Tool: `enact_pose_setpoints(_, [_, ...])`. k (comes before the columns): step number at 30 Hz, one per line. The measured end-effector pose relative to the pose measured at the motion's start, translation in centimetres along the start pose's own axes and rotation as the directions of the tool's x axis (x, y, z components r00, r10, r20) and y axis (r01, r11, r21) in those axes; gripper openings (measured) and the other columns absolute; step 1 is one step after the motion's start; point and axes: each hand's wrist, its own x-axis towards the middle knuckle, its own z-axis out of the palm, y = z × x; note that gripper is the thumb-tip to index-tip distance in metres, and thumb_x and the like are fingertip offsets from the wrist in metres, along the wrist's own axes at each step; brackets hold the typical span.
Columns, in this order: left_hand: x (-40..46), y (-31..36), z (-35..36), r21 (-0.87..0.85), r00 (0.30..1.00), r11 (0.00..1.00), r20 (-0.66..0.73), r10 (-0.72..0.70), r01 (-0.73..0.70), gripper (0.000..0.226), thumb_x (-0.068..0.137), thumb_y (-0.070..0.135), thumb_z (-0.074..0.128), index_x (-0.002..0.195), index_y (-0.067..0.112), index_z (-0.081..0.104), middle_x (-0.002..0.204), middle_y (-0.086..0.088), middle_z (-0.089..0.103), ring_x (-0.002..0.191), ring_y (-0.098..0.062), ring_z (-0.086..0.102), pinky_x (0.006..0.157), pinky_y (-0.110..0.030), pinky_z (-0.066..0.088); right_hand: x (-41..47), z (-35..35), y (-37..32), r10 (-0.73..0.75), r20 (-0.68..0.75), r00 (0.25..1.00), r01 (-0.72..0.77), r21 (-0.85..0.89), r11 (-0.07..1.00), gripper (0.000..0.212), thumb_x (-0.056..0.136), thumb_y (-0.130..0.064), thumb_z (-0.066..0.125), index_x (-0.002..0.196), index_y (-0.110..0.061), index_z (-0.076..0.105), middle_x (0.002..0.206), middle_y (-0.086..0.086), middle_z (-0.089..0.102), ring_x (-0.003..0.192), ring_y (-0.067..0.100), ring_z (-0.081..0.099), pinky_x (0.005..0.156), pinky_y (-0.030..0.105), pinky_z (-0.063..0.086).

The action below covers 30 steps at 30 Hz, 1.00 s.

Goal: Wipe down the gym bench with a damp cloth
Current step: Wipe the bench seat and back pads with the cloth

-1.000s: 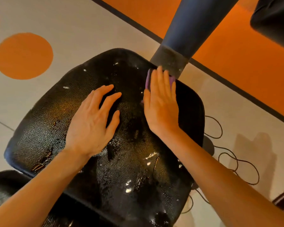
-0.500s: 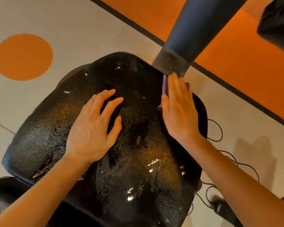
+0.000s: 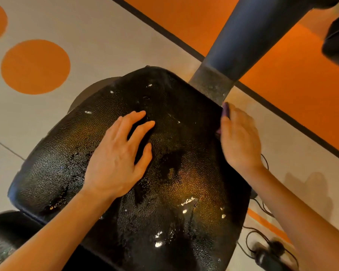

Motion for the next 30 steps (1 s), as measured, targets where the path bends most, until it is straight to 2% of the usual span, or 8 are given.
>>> enact_pose_setpoints(3, [0.1,0.1,0.0,-0.001,1.000,1.000,0.005,0.000,0.000,0.047,0.097,0.035,0.043,0.140,0.016,0.048,0.148,-0.005,0.041,0.138,-0.020,0.035,0.118,-0.037,0.027,1.7,0.2,-1.4,0.198,-0.073,0.977,-0.192,0.078,0.978,0.037,0.102,-0.027,0.030,0.125,-0.009,0.052,0.119,0.010,0.060,0.109,0.026,0.054,0.094,0.039,0.042])
enact_pose_setpoints(8, [0.2,0.2,-0.1,0.023,0.999,1.000,0.037,-0.005,0.004,0.048,0.098,0.037,0.040,0.141,0.018,0.048,0.148,-0.003,0.041,0.139,-0.019,0.034,0.121,-0.026,0.012,11.0,2.2,-12.1,-0.115,-0.059,0.992,0.125,0.211,0.969,0.036,0.101,-0.028,0.030,0.126,-0.012,0.053,0.124,0.007,0.059,0.113,0.024,0.054,0.096,0.036,0.039])
enact_pose_setpoints(12, [0.3,0.2,-0.3,0.020,0.999,1.000,0.038,-0.011,0.010,0.048,0.098,0.038,0.039,0.141,0.019,0.047,0.149,-0.001,0.040,0.140,-0.018,0.034,0.121,-0.021,0.007,9.4,2.0,-8.5,-0.230,-0.073,0.970,0.241,0.223,0.944,0.039,0.103,-0.029,0.028,0.135,-0.014,0.046,0.121,0.002,0.060,0.104,0.014,0.058,0.094,0.033,0.048])
enact_pose_setpoints(14, [0.2,0.2,-0.2,0.006,1.000,1.000,0.024,-0.003,0.003,0.048,0.098,0.037,0.040,0.141,0.018,0.048,0.149,-0.002,0.040,0.140,-0.019,0.035,0.122,-0.023,0.009,5.7,0.9,-3.3,-0.191,-0.041,0.981,0.195,0.160,0.968,0.039,0.103,-0.027,0.025,0.132,-0.013,0.048,0.109,0.004,0.062,0.092,0.013,0.059,0.084,0.034,0.052])
enact_pose_setpoints(18, [0.2,0.1,-0.2,-0.002,1.000,1.000,0.000,0.002,-0.002,0.047,0.097,0.036,0.042,0.140,0.017,0.049,0.148,-0.002,0.042,0.139,-0.019,0.035,0.121,-0.028,0.015,3.5,0.4,-1.1,0.122,-0.007,0.992,-0.119,0.199,0.973,0.037,0.103,-0.032,0.025,0.122,-0.017,0.054,0.110,0.003,0.062,0.097,0.011,0.052,0.082,0.028,0.039])
enact_pose_setpoints(20, [0.2,0.1,-0.2,-0.004,1.000,1.000,0.007,0.010,-0.010,0.047,0.097,0.036,0.042,0.140,0.017,0.049,0.148,-0.003,0.042,0.139,-0.020,0.037,0.122,-0.032,0.018,7.0,1.3,-5.1,0.030,-0.024,0.999,-0.024,0.199,0.980,0.032,0.103,-0.030,0.030,0.117,-0.016,0.055,0.107,0.003,0.062,0.095,0.015,0.058,0.080,0.031,0.044])
enact_pose_setpoints(25, [0.2,0.1,-0.1,0.004,1.000,1.000,0.005,0.021,-0.021,0.047,0.098,0.035,0.042,0.139,0.015,0.051,0.147,-0.005,0.044,0.139,-0.022,0.040,0.121,-0.035,0.021,13.1,2.6,-14.0,-0.227,0.033,0.973,0.209,0.273,0.939,0.041,0.103,-0.029,0.027,0.138,-0.018,0.045,0.145,0.000,0.046,0.134,0.022,0.040,0.110,0.041,0.029])
enact_pose_setpoints(30, [0.1,0.0,-0.1,-0.013,1.000,1.000,0.006,0.022,-0.022,0.048,0.097,0.037,0.042,0.139,0.015,0.050,0.147,-0.003,0.043,0.140,-0.020,0.038,0.122,-0.030,0.017,4.8,1.8,-9.2,-0.311,-0.006,0.950,0.306,0.200,0.931,0.051,0.102,-0.027,0.025,0.151,-0.016,0.021,0.160,0.005,0.016,0.149,0.023,0.008,0.121,0.045,0.008])
